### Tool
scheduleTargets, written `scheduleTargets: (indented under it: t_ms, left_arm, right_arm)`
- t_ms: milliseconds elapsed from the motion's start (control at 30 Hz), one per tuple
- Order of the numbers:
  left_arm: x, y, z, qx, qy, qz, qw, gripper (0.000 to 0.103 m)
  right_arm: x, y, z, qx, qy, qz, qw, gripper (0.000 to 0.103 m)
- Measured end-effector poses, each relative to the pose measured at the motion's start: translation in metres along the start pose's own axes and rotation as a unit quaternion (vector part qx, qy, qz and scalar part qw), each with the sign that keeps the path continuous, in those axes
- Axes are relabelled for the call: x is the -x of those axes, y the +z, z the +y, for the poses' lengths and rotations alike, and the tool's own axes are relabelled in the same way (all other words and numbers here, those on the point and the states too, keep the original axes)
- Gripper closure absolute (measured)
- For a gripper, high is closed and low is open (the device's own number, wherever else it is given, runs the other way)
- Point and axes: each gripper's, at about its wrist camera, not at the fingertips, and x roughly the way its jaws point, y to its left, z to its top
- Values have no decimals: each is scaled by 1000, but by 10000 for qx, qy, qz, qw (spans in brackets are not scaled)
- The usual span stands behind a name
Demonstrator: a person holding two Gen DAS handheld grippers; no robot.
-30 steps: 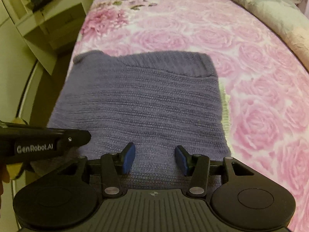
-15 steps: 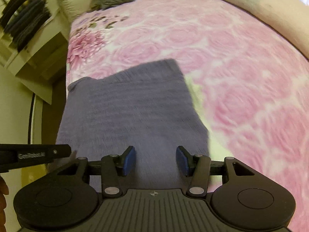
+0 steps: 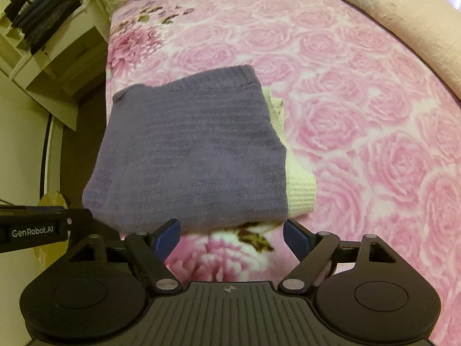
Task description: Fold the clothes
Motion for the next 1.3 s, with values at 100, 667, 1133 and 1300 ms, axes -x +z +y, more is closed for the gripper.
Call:
scheduleTargets:
  t_ms: [100,667,1133,1300]
  left_arm:
    - [4,-5,3,3,13,25,10000,70]
    - [17,-13,6,-76,40,58,9999,68]
    - [-7,-18,30,273,-570,53,9980,64]
    - [-16,-12,68,814,-1273,-153,9884,64]
  right_arm:
    - [5,-4,5,48,-12,17,10000,22]
    - [18,-6,13,130,-22,63,9999,22]
    - [-2,-9,0,50,-63,253,9996,22]
    - [-10,-10,-5,-83,-212,345,9991,22]
